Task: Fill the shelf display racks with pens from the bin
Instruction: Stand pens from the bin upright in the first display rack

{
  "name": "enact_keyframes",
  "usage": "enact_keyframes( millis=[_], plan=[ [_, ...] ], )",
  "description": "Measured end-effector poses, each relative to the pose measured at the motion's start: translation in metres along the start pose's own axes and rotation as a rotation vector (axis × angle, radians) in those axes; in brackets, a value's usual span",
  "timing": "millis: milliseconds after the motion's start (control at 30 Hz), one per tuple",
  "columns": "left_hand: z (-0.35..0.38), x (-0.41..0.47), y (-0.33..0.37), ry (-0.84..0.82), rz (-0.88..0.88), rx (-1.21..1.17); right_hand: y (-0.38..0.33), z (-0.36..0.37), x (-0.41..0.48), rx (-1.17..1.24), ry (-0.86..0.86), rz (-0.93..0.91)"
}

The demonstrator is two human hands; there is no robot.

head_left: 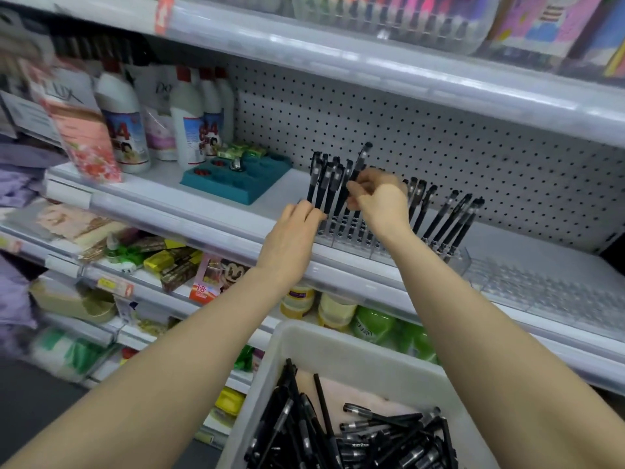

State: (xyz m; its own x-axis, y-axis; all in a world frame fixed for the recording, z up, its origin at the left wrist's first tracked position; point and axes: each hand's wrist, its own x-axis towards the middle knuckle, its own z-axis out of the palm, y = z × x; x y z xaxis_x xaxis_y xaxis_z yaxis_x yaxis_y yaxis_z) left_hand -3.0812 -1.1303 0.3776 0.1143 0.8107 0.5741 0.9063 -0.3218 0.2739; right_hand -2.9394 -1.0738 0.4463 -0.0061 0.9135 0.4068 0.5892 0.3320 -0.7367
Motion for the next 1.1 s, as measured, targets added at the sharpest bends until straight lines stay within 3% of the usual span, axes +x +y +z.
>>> enact_keyframes(
  millis=[100, 300, 600, 867, 1100],
  plan=[
    [0.002, 0.0, 0.0, -0.011, 0.003, 0.014, 0.008, 0.012, -0.005, -0.096, -0.045, -0.021],
    [0.003, 0.0, 0.001, -0.011, -0.007, 0.017, 0.011, 0.017, -0.007, -0.172, 0.023, -0.029],
    [0.0, -0.001, 0.003, -0.009, -0.027, 0.001, 0.005, 0.017, -0.009, -0.053, -0.016, 0.132],
    [0.001, 0.002, 0.001, -0.025, -0.026, 0.009, 0.004, 0.012, -0.013, -0.245, 0.007, 0.047],
    [-0.001, -0.009, 0.005, -0.071, -0.002, -0.009, 0.01, -0.009, -0.047, -0.251, 0.002, -0.013]
  ],
)
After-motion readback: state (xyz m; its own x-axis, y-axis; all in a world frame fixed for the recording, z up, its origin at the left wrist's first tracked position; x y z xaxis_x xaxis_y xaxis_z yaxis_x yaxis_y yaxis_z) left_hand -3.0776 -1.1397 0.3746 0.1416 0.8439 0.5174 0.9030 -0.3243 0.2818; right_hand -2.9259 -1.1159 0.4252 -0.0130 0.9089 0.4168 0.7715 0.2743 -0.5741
